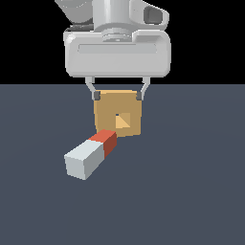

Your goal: Insert the peg into the horizontal hole in a box.

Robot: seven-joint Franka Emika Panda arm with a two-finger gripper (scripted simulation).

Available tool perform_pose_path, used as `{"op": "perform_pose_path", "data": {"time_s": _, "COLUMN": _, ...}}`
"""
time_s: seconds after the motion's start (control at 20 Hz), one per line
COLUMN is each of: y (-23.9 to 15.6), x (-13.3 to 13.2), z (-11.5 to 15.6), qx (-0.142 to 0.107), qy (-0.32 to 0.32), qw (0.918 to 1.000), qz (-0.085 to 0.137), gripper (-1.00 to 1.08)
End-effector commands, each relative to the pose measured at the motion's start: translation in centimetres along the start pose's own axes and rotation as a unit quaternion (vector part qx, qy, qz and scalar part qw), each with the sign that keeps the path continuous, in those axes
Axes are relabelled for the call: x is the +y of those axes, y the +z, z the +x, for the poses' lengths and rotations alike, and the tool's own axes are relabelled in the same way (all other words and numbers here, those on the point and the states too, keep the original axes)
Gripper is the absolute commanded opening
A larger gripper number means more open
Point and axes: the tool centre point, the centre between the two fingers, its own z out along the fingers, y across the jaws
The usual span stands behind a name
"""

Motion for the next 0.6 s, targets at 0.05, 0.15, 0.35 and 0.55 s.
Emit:
{"op": "perform_pose_path", "data": {"time_s": 0.05, "y": 0.0, "x": 0.0, "z": 0.0, "qx": 0.0, "qy": 0.0, "qw": 1.0, "qz": 0.0, "gripper": 1.0}}
{"op": "perform_pose_path", "data": {"time_s": 0.15, "y": 0.2, "x": -0.1, "z": -0.1, "qx": 0.0, "qy": 0.003, "qw": 1.0, "qz": 0.0, "gripper": 1.0}}
{"op": "perform_pose_path", "data": {"time_s": 0.35, "y": 0.9, "x": -0.8, "z": -0.3, "qx": 0.002, "qy": 0.017, "qw": 0.9998, "qz": 0.0, "gripper": 1.0}}
{"op": "perform_pose_path", "data": {"time_s": 0.55, "y": 2.3, "x": -1.9, "z": -0.8, "qx": 0.004, "qy": 0.043, "qw": 0.9991, "qz": 0.0, "gripper": 1.0}}
